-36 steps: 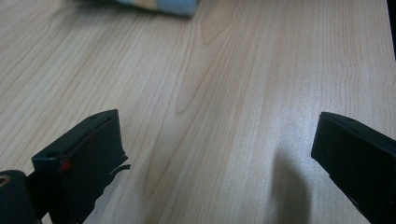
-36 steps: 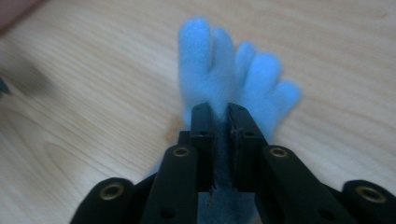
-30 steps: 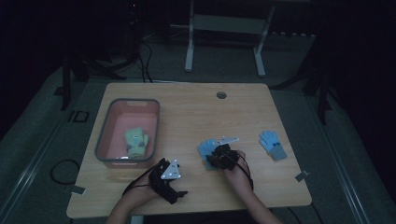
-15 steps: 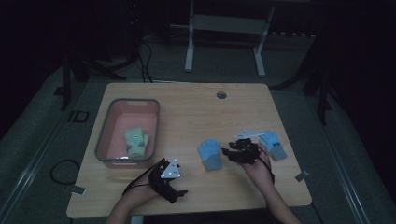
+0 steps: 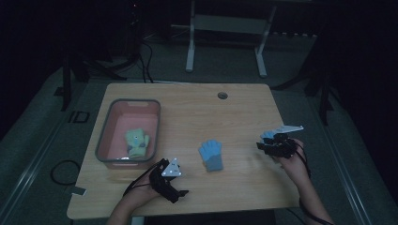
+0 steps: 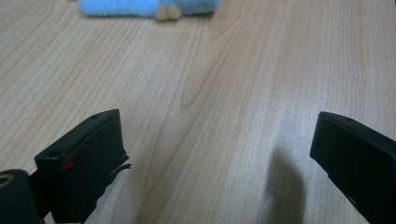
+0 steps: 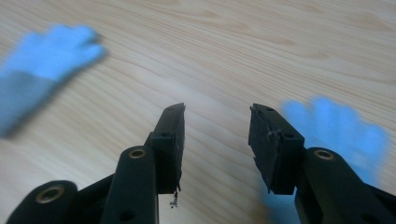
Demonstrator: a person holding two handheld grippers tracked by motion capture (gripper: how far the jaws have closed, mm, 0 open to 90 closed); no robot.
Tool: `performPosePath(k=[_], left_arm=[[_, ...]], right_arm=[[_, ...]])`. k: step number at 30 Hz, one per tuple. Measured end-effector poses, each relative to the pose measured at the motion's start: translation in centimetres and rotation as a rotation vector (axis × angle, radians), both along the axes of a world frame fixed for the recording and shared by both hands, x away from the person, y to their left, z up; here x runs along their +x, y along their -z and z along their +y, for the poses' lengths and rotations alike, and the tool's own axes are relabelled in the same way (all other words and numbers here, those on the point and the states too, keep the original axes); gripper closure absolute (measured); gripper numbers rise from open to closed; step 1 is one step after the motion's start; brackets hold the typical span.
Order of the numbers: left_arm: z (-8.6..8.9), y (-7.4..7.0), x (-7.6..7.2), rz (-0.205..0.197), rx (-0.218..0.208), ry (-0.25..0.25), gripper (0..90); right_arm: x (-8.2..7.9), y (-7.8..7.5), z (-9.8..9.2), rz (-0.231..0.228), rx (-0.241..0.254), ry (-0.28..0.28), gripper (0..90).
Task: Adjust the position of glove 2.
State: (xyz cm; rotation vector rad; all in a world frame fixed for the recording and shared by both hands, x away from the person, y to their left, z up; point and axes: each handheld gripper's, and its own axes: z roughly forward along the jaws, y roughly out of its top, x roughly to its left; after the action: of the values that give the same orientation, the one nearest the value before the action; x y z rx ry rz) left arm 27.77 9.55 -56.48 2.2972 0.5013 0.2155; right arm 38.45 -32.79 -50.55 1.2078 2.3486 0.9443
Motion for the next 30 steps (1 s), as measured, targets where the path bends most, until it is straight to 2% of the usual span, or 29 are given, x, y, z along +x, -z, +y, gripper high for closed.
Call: performPosePath(k=[2, 3, 7, 8, 9, 11, 14, 20, 21, 23, 25, 28, 30], left_arm=[[-0.1, -0.1, 0.0, -0.001, -0.004, 0.000, 2.4], [-0.1, -0.1, 0.0, -0.001, -0.004, 0.000, 2.3], [-0.2, 0.2, 0.0, 0.008, 0.010, 0.000, 2.1], [-0.2, 0.2, 0.0, 0.008, 0.010, 0.000, 2.1], [-0.3, 0.2, -0.1, 0.010, 0.009, 0.004, 1.9], [-0.3, 0.2, -0.1, 0.010, 0.016, 0.007, 1.6], [-0.4, 0.3, -0.2, 0.000, 0.030, 0.017, 1.1], [-0.5, 0.3, -0.1, 0.002, 0.020, 0.020, 1.2], [-0.5, 0.3, -0.1, 0.002, 0.020, 0.019, 1.2], [-0.4, 0.3, -0.1, 0.003, 0.017, 0.019, 1.2], [-0.4, 0.4, -0.1, 0.004, 0.017, 0.020, 1.2], [-0.5, 0.4, -0.1, 0.002, 0.017, 0.024, 1.2], [-0.4, 0.4, -0.1, -0.001, 0.018, 0.024, 1.2]], right_arm=[[0.2, 0.3, -1.2, 0.004, -0.010, 0.009, 55.8], [0.2, 0.3, -1.2, 0.004, -0.010, 0.009, 55.8], [0.8, 1.1, -3.8, 0.000, -0.023, 0.024, 55.7], [0.8, 1.1, -3.8, 0.000, -0.023, 0.024, 55.7], [1.1, 1.4, -4.8, 0.007, -0.031, 0.036, 55.8], [1.4, 1.5, -5.7, 0.016, -0.027, 0.037, 55.8], [1.9, 1.7, -6.5, 0.018, -0.058, 0.037, 56.1], [2.6, 2.7, -7.3, 0.016, -0.083, 0.009, 57.1], [2.7, 2.9, -7.4, 0.024, -0.061, 0.005, 57.3], [2.7, 2.9, -7.4, 0.024, -0.047, 0.006, 57.9], [2.7, 3.0, -7.3, 0.006, -0.034, -0.014, 57.8], [2.7, 3.4, -7.0, -0.012, -0.063, -0.043, 57.6], [2.7, 3.6, -6.9, -0.012, -0.062, -0.036, 58.0]])
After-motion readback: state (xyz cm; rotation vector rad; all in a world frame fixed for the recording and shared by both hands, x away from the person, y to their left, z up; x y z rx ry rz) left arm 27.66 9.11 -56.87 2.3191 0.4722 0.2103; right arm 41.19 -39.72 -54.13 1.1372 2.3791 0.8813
